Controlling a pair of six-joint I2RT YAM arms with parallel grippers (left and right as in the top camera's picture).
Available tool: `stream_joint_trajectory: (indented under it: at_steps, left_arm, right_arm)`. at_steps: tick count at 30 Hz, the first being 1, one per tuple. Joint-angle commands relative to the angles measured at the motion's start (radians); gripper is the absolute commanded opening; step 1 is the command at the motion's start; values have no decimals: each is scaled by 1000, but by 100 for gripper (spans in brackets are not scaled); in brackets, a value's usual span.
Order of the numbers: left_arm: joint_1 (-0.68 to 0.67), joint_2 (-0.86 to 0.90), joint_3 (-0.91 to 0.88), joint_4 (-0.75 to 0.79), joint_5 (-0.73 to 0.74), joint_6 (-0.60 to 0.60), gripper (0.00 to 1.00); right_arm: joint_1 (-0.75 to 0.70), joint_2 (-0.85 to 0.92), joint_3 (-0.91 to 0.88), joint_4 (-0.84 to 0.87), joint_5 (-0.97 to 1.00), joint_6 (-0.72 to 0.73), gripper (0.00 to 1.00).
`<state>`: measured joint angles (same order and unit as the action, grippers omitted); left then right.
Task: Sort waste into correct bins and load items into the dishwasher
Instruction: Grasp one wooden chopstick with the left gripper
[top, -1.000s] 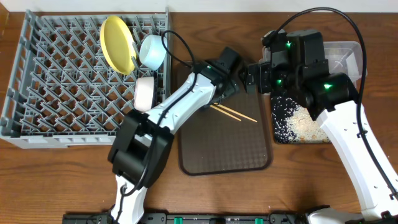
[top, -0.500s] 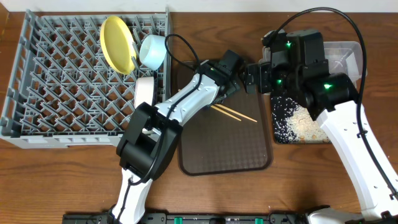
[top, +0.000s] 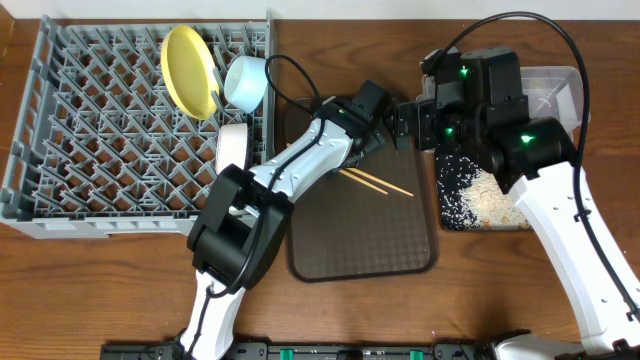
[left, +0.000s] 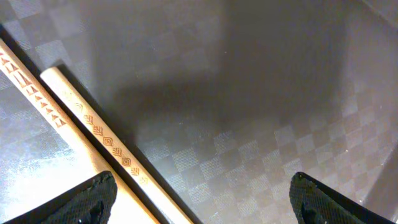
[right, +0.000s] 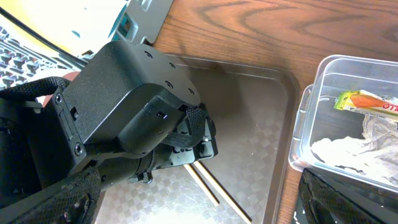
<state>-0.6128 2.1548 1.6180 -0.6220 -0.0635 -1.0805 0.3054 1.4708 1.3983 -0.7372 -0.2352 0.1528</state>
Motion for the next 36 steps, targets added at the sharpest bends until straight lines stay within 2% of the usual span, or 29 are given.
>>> stream_joint_trajectory:
  at_steps: [1,20,22,27,33,36]
  left_arm:
    - [-6,13,-13,-4,-27,-33,90]
    - [-6,65,-13,33,1,-63,88]
    - [-6,65,-13,32,16,-62,83]
    - [-8,65,-13,10,35,-63,54]
    - [-8,65,-13,11,35,-62,35]
    - [-7,65,-13,18,32,-52,31]
  right_arm:
    - [3,7,13,0,-1,11,100]
    - [3,7,13,-1,-1,11,99]
    - [3,7,13,-1,-1,11,99]
    - [3,7,13,-1,-1,11,99]
    - [3,7,13,-1,-1,11,99]
    - [3,7,13,0,-1,11,99]
